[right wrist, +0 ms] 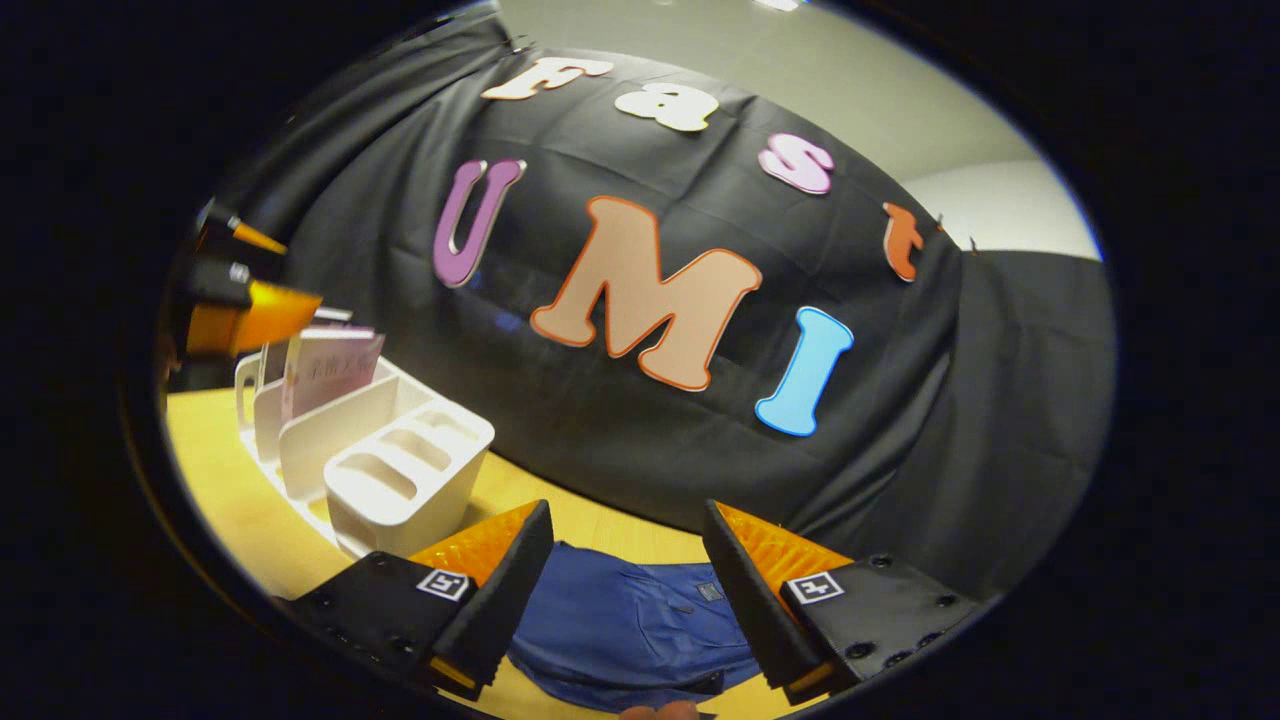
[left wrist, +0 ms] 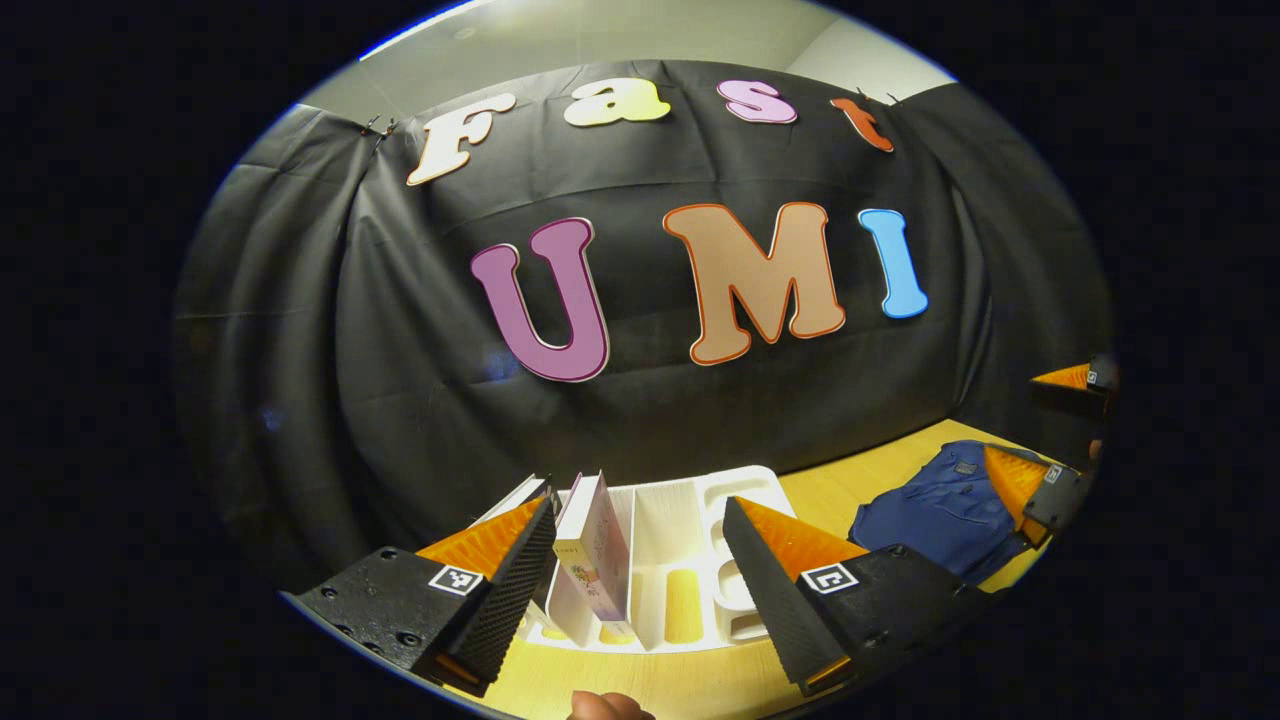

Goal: Open the schoolbag, grab two books from the bookshelf and put them into the schoolbag.

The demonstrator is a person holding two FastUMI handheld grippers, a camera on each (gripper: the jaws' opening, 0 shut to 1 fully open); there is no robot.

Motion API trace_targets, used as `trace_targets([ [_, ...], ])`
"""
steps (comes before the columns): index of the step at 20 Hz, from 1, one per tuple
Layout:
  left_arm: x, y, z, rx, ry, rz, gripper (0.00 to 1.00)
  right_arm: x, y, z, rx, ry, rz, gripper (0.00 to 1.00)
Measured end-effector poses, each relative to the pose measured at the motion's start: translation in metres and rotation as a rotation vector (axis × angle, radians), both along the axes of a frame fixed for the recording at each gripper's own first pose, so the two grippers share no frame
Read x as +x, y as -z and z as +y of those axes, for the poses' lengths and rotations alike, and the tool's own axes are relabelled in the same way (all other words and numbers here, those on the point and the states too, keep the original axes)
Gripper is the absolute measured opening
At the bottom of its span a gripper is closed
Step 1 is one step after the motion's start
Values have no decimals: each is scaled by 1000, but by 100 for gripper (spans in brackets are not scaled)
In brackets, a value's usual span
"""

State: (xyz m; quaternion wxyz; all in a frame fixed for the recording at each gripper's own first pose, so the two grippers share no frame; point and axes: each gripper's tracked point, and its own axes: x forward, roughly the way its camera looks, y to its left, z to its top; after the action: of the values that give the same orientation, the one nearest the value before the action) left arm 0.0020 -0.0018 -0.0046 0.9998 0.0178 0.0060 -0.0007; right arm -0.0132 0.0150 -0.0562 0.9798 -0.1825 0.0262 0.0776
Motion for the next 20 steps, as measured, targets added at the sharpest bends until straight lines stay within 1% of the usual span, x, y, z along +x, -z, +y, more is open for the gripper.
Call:
trace_targets([
  [4, 1, 3, 6, 1, -15, 9, 99, -10, 40, 1, -178, -98, 53, 98],
  [5, 0, 5, 7, 1, -18, 13, 99, -12, 49, -1, -211, -120, 67, 94],
  [6, 1, 5, 8, 1, -22, 15, 99, -15, 60, -4, -241, -141, 79, 98],
  [8, 1, 5, 10, 0, -28, 16, 99, -19, 90, -11, -359, -184, 115, 99],
  [11, 3, 5, 12, 3, -31, 20, 99, -31, 139, -10, -512, -296, 185, 99],
  [12, 2, 5, 12, 6, -34, 19, 99, -32, 154, -11, -570, -329, 213, 90],
  [13, 1, 6, 14, 8, -39, 15, 99, -31, 168, -15, -628, -345, 232, 89],
  [14, 1, 6, 17, 10, -46, 15, 99, -30, 178, -19, -653, -356, 239, 89],
  [16, 2, 8, 19, 9, -54, 22, 99, -27, 194, -31, -725, -351, 252, 88],
  [19, 1, 14, 21, 4, -63, 41, 99, -16, 211, -39, -842, -374, 225, 87],
  [20, 1, 13, 22, 5, -64, 43, 99, -12, 215, -39, -864, -384, 219, 87],
])
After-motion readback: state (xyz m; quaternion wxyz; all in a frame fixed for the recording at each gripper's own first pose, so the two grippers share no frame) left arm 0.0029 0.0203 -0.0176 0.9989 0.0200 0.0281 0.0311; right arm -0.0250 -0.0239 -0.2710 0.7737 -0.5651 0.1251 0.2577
